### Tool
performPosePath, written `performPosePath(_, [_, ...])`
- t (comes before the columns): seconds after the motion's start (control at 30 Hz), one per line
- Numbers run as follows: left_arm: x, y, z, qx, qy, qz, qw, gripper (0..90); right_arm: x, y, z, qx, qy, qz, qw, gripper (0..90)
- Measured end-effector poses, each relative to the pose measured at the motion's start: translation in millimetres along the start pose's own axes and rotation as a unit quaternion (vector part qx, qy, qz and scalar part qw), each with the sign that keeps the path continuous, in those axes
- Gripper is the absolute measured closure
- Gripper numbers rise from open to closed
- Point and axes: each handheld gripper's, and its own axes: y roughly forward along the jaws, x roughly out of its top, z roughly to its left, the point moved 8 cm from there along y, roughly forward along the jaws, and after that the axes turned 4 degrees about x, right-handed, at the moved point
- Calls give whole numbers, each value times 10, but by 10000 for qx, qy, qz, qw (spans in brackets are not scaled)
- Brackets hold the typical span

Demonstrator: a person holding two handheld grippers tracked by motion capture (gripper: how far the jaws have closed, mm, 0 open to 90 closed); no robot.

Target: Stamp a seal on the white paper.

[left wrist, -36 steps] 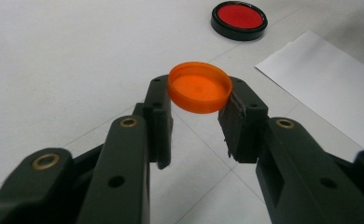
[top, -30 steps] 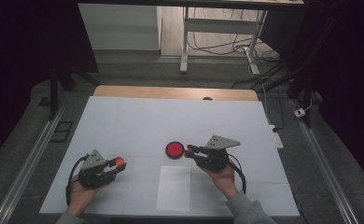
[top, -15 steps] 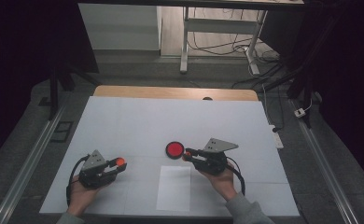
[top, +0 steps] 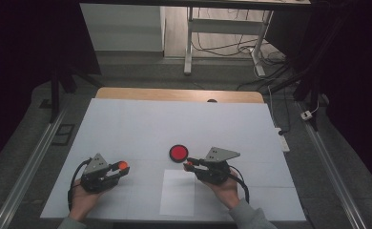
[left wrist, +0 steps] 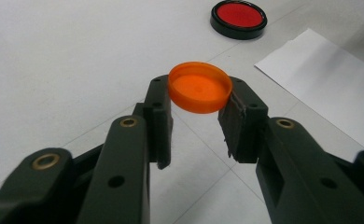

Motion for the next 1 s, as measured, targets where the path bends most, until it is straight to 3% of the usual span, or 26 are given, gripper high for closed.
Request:
performPosePath(0.33, [0, 3, -5, -7, 12, 8, 10000, 646, -48, -65, 69, 6, -18, 17, 10000, 724])
performPosePath(1.0, [-1, -1, -9, 9, 24, 12, 10000, 646, -151, 134, 196, 224, -93, 250, 9994, 724])
